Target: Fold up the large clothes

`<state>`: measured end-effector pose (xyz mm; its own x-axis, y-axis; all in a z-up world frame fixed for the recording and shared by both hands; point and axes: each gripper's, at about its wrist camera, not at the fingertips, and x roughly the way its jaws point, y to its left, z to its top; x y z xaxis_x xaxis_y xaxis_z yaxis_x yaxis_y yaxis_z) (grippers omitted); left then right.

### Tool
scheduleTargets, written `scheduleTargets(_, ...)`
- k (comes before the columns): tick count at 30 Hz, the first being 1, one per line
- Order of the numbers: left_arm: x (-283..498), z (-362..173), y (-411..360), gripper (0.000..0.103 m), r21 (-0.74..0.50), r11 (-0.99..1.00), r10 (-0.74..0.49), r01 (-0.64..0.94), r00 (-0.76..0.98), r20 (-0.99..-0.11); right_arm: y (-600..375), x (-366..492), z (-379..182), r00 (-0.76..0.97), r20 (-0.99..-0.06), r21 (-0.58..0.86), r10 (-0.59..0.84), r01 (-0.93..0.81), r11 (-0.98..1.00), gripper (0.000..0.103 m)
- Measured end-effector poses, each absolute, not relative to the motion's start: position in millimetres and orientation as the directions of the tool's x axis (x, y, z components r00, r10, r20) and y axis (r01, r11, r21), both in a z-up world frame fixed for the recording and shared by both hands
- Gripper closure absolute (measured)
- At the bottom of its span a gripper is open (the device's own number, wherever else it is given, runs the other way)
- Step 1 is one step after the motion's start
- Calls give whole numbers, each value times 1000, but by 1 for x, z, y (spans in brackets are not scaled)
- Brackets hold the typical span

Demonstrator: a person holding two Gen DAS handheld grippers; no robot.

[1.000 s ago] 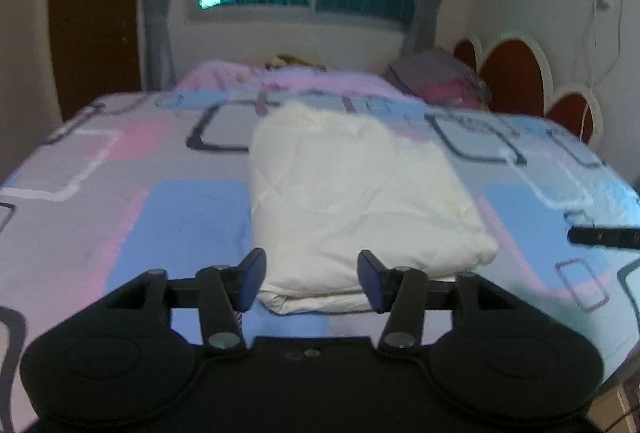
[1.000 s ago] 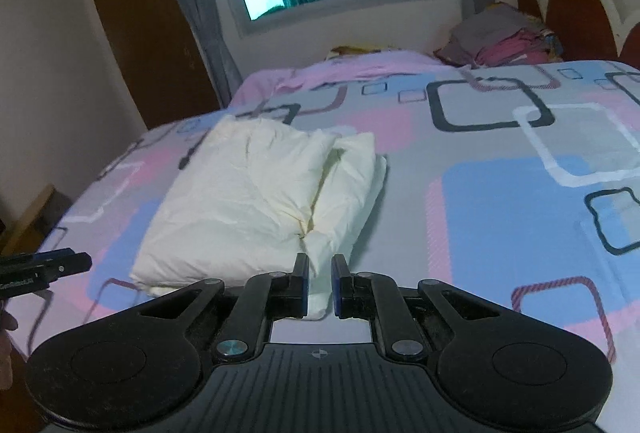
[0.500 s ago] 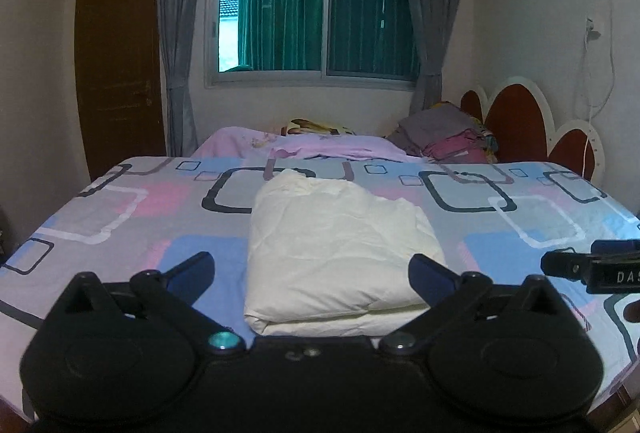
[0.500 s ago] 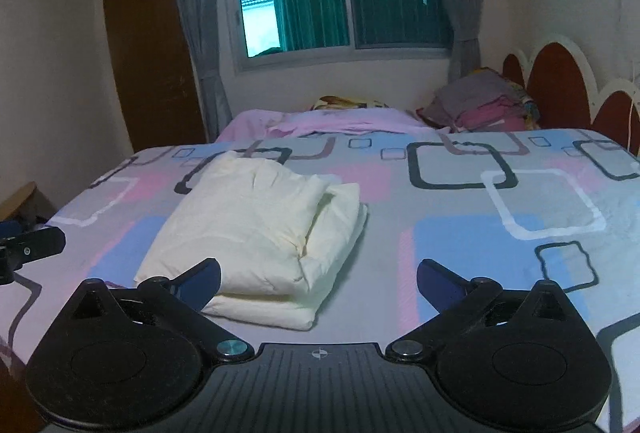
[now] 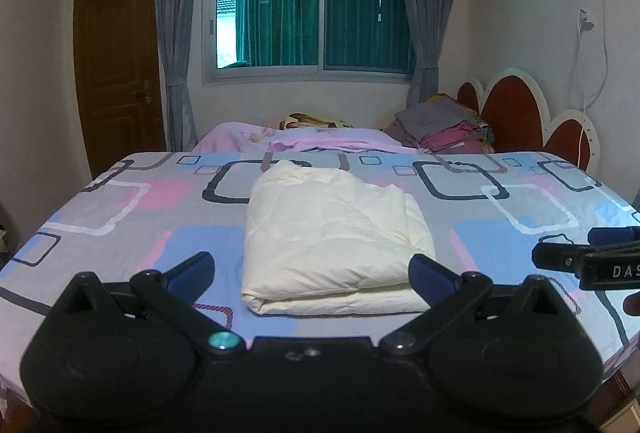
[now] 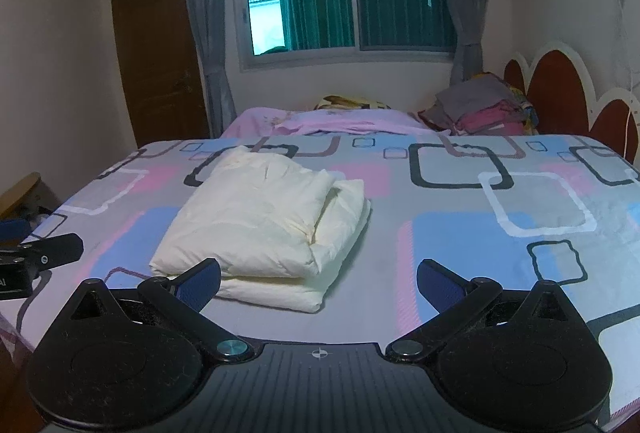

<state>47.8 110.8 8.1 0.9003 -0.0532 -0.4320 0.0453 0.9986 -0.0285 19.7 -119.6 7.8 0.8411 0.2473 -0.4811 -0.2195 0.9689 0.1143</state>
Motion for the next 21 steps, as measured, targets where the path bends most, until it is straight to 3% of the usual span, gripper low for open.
scheduleTargets(21, 36, 9, 97, 0, -20, 998, -58, 55, 899, -434, -136, 2, 13, 837, -492, 117, 241, -211, 971, 0)
